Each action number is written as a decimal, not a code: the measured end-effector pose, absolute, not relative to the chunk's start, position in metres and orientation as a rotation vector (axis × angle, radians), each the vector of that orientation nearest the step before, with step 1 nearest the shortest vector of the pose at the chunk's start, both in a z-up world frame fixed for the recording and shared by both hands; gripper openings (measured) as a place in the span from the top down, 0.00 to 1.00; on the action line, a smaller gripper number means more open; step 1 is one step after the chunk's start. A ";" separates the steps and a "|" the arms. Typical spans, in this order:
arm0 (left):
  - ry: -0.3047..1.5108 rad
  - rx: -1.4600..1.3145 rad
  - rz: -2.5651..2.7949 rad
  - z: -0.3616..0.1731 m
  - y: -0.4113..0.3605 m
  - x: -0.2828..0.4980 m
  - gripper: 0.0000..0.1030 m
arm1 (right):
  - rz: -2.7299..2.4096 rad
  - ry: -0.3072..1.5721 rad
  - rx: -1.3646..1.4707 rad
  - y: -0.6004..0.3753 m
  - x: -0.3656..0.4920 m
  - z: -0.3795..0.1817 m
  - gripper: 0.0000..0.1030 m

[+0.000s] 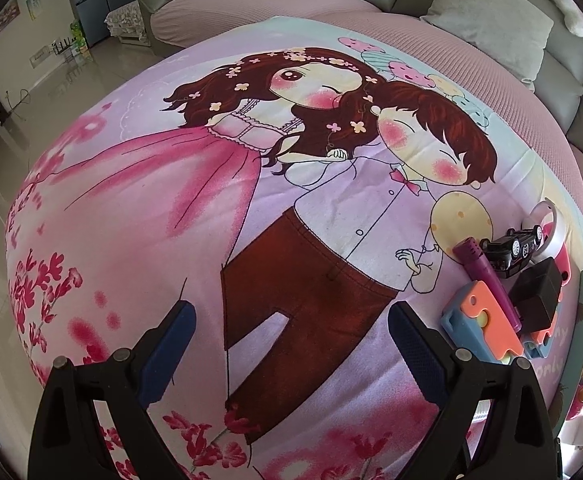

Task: Organize rigid objects
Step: 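Lift the red bottle with the right tool while the left tool grasps the coral-and-blue case, then carry the case and bottle over the tray and open the left tool, then lower the red bottle into the tray and open the right tool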

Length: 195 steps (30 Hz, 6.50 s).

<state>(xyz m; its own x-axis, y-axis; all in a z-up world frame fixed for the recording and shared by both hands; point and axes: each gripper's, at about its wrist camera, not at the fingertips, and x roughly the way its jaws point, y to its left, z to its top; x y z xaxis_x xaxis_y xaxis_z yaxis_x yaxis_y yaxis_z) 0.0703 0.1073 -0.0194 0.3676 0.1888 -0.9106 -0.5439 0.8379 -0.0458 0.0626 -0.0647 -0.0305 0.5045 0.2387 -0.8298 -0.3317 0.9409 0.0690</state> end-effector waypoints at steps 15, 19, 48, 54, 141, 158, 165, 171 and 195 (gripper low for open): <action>1.093 -0.306 0.414 -0.013 0.082 0.080 0.06 | 0.228 0.900 -0.076 -0.114 0.067 0.001 0.22; 1.079 -0.293 0.371 -0.010 0.075 0.081 0.06 | 0.177 0.857 -0.041 -0.134 0.069 0.015 0.22; 1.079 -0.113 0.094 -0.018 0.008 0.103 0.06 | 0.130 0.853 0.040 -0.164 0.071 0.025 0.22; 1.093 -0.086 0.112 -0.026 0.005 0.106 0.06 | 0.131 0.856 0.042 -0.164 0.071 0.025 0.22; 0.869 0.142 -0.187 0.058 -0.183 0.143 0.28 | -0.324 0.736 0.254 -0.362 0.074 0.036 0.22; 0.791 0.143 -0.221 0.080 -0.205 0.132 0.27 | -0.350 0.731 0.303 -0.375 0.069 0.036 0.22; 0.748 0.120 -0.232 0.094 -0.200 0.126 0.27 | -0.353 0.726 0.301 -0.375 0.069 0.037 0.22; 0.773 0.118 -0.226 0.082 -0.201 0.131 0.27 | -0.349 0.752 0.284 -0.372 0.071 0.033 0.22; 0.924 0.164 -0.165 0.027 -0.206 0.148 0.27 | -0.365 0.854 0.252 -0.368 0.079 0.015 0.22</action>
<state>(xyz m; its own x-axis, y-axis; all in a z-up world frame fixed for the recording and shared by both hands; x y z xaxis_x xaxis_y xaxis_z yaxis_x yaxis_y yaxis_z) 0.1483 -0.2064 0.0271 0.5921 -0.0710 -0.8027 0.2115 0.9749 0.0699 0.0792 -0.3682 0.0146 0.6007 -0.2121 -0.7708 0.4110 0.9089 0.0702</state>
